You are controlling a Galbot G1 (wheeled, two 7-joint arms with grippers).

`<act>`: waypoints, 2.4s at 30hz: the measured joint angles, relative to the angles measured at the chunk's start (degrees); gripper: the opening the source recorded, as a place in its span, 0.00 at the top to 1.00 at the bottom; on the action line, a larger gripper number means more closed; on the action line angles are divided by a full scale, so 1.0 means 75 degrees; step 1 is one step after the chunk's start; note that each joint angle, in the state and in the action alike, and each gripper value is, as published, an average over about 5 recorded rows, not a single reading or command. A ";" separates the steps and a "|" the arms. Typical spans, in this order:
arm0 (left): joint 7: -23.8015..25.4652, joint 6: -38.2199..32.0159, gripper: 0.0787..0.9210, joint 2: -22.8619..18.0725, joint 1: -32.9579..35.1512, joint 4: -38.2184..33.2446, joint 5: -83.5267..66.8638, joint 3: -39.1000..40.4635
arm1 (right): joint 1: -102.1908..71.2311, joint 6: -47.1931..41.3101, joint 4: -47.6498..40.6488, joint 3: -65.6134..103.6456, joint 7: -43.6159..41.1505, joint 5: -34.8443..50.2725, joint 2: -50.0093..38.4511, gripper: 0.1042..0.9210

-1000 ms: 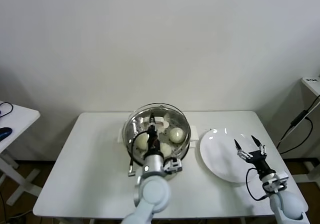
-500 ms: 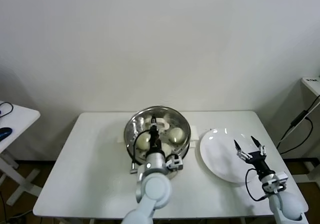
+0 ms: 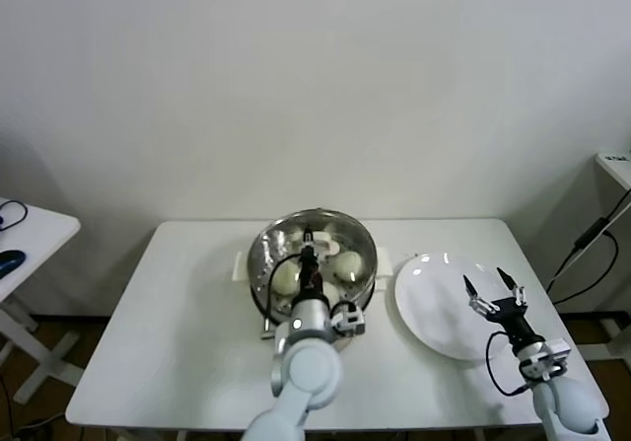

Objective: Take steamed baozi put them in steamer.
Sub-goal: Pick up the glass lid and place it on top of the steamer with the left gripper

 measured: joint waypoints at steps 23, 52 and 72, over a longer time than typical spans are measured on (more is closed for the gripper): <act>0.0032 -0.0189 0.92 0.0038 0.0001 0.0024 0.0186 -0.0070 | 0.0002 0.0054 -0.0099 0.0082 -0.0117 -0.0040 0.0100 0.12; 0.0109 -0.0390 0.92 0.0126 0.0014 0.0110 0.0210 -0.0142 | 0.0014 0.0066 -0.0104 0.0133 -0.0170 -0.0066 0.0179 0.12; 0.0024 -0.0453 0.92 0.0171 0.0012 0.0170 0.0129 -0.0169 | 0.0002 0.0109 -0.0106 0.0196 -0.0230 -0.0158 0.0245 0.12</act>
